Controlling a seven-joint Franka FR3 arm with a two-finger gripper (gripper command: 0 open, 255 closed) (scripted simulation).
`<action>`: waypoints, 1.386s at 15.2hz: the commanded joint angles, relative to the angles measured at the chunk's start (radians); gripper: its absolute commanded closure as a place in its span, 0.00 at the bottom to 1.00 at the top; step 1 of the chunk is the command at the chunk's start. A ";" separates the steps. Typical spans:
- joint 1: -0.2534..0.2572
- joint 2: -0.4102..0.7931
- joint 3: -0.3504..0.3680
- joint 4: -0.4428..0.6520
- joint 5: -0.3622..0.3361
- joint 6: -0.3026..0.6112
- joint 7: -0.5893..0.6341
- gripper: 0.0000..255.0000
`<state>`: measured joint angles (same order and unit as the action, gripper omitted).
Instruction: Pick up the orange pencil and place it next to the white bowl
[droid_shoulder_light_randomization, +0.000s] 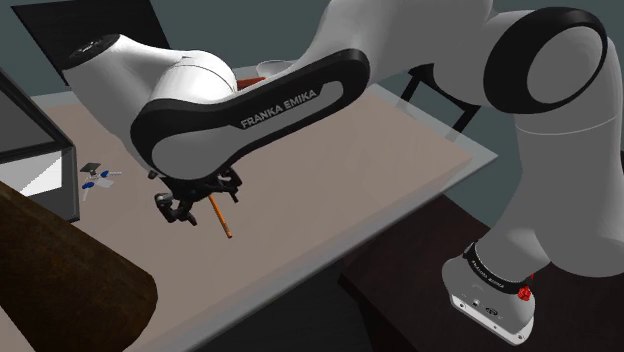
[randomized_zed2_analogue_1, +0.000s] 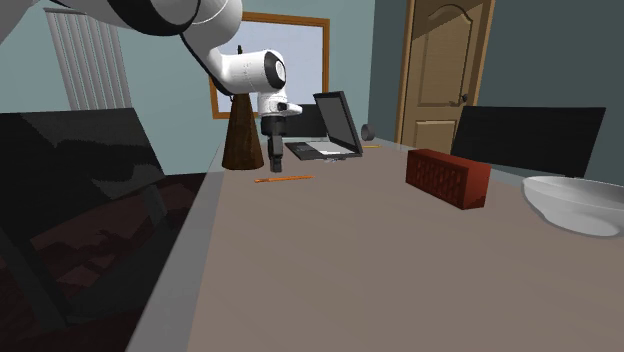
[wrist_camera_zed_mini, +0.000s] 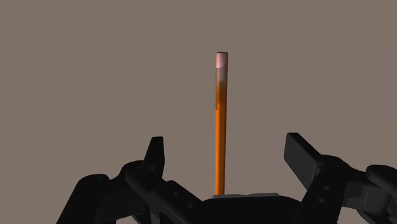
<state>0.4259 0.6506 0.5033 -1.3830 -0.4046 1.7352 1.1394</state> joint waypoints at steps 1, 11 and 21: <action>-0.005 0.001 -0.002 -0.021 -0.002 0.021 0.002 0.00; -0.005 0.001 -0.002 -0.020 -0.002 0.020 0.002 1.00; -0.005 -0.013 0.003 0.000 0.005 -0.011 -0.005 1.00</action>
<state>0.4227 0.6435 0.5046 -1.3847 -0.4022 1.7313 1.1364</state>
